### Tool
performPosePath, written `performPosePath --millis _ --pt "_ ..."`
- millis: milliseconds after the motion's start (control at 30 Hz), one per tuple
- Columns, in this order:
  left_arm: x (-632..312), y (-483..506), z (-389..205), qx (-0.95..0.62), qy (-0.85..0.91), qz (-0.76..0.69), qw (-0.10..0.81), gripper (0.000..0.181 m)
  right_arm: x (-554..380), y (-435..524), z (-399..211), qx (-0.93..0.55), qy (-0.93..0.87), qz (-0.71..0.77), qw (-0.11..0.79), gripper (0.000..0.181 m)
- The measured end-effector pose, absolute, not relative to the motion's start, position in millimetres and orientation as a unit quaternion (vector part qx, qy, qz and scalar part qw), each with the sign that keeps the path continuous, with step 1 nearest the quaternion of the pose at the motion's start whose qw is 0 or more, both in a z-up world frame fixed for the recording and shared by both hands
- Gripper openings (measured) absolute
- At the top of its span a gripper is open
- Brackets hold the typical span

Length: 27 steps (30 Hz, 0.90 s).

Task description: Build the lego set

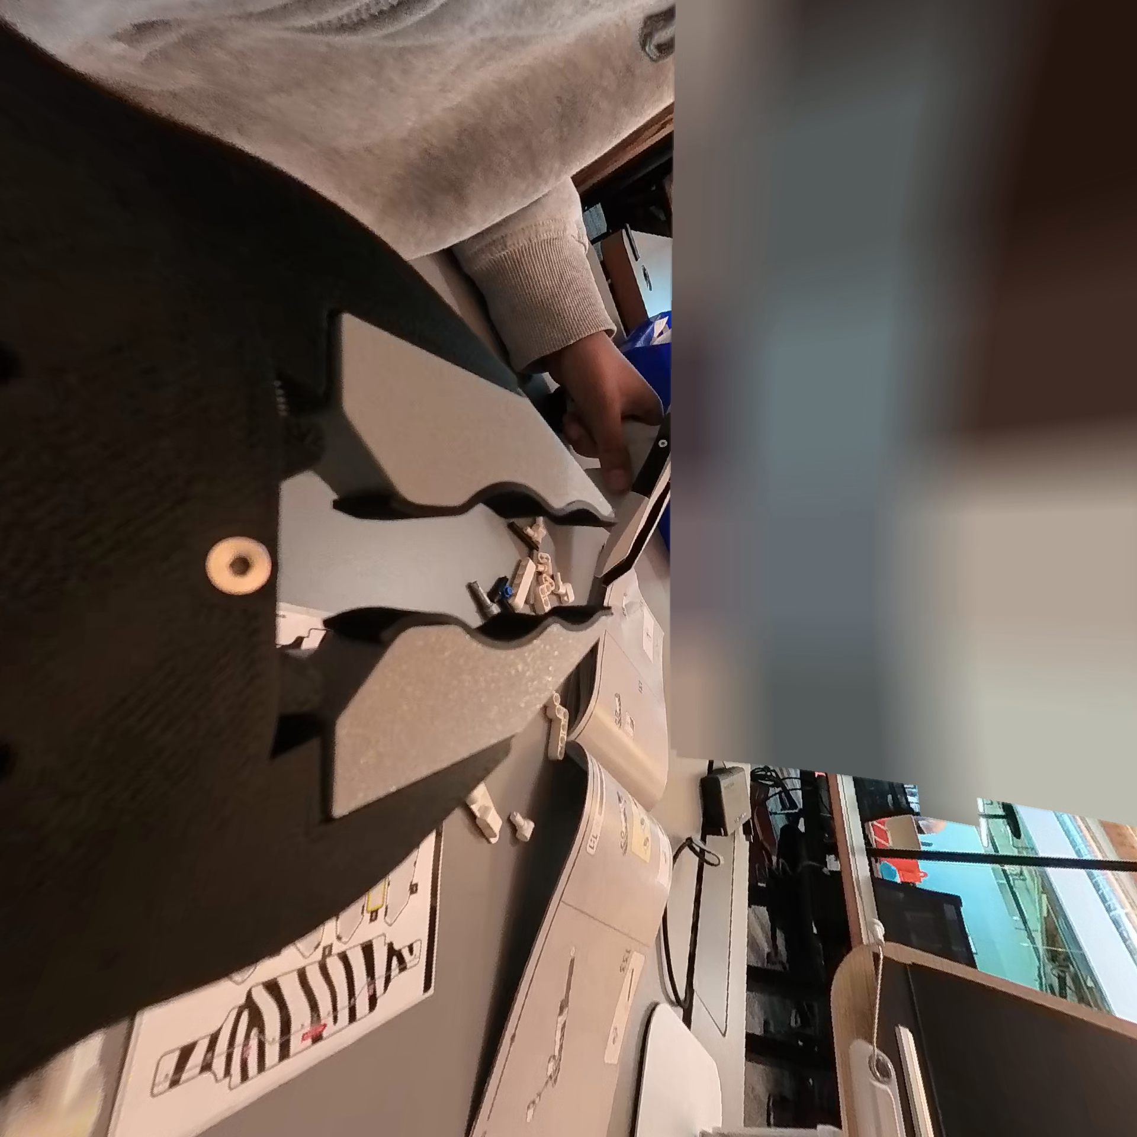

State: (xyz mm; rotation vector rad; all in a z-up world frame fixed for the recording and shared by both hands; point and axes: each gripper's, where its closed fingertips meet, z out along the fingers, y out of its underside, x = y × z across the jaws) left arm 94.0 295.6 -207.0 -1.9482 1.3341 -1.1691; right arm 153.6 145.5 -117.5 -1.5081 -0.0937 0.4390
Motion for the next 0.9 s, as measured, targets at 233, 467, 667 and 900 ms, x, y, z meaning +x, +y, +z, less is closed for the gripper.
performPosePath --millis 233,467,667,900 --pt "94.8 290.4 -204.9 -0.703 0.506 -0.430 0.255 0.011 154.0 145.5 -117.6 -0.678 -0.041 0.201 0.705 0.024" --pt "96.0 261.0 -211.8 -0.653 0.595 -0.406 0.236 0.000 154.8 144.6 -116.7 -0.676 -0.039 0.202 0.708 0.024" --pt "83.8 266.3 -231.2 -0.660 0.636 -0.314 0.247 0.002 158.2 144.3 -116.0 -0.673 -0.029 0.210 0.709 0.025" --pt "86.6 255.2 -225.1 -0.657 0.624 -0.361 0.219 0.018 159.2 145.3 -116.8 -0.674 -0.025 0.220 0.705 0.024"
